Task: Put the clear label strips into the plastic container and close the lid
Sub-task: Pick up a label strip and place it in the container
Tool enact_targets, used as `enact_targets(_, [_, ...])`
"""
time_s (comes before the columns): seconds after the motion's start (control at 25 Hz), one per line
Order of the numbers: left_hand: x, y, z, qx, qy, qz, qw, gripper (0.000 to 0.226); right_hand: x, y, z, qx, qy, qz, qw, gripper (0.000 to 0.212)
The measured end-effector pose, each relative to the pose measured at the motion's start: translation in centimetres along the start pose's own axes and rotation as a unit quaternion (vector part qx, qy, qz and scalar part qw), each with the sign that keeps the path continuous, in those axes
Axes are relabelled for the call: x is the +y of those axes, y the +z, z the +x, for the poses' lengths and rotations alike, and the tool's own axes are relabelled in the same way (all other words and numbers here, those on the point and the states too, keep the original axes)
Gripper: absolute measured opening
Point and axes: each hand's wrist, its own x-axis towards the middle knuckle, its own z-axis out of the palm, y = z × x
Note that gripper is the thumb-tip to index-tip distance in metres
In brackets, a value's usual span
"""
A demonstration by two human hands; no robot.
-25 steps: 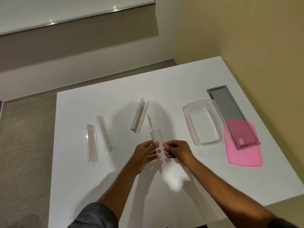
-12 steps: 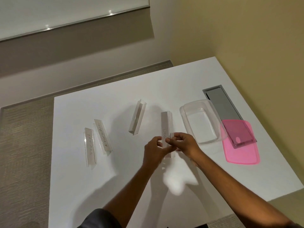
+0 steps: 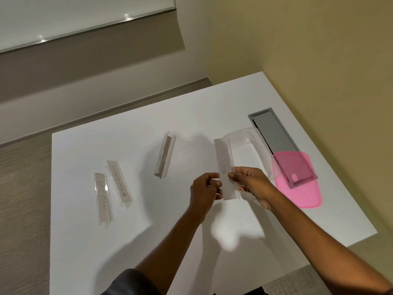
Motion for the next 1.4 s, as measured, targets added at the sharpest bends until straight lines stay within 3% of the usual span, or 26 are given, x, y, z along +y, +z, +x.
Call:
enact_targets(0.36, [1.8, 4.4, 1.1, -0.03, -0.012, -0.045, 0.998, 0.015, -1.9, -5.1, 0.6, -0.002, -0.005, -0.024, 1.0, 0.038])
enact_targets(0.56, [1.8, 6.2, 2.2, -0.035, -0.02, -0.018, 0.999, 0.009, -2.9, -7.5, 2.8, 0.068, 0.017, -0.089, 0.994, 0.034])
enact_targets(0.92, [0.6, 7.9, 3.9, -0.019, -0.03, 0.073, 0.997, 0.029, -1.9, -8.2, 8.4, 0.115, 0.068, -0.251, 0.959, 0.033])
enact_targets(1.0, [0.3, 7.9, 4.2, -0.018, -0.037, 0.083, 0.996, 0.03, -1.4, -7.7, 9.0, 0.112, 0.068, -0.289, 0.948, 0.03])
enact_targets(1.12, [0.0, 7.7, 4.6, -0.017, -0.024, 0.111, 0.993, 0.031, -0.5, -7.1, 9.8, 0.12, 0.057, -0.336, 0.933, 0.048])
enact_targets(1.28, [0.1, 7.6, 4.8, -0.029, -0.01, 0.139, 0.99, 0.034, 0.4, -6.4, 10.2, 0.128, 0.057, -0.402, 0.905, 0.037])
enact_targets(1.4, [0.0, 7.5, 4.8, -0.037, -0.008, 0.148, 0.988, 0.035, 0.8, -5.8, 10.1, 0.13, 0.037, -0.442, 0.887, 0.045])
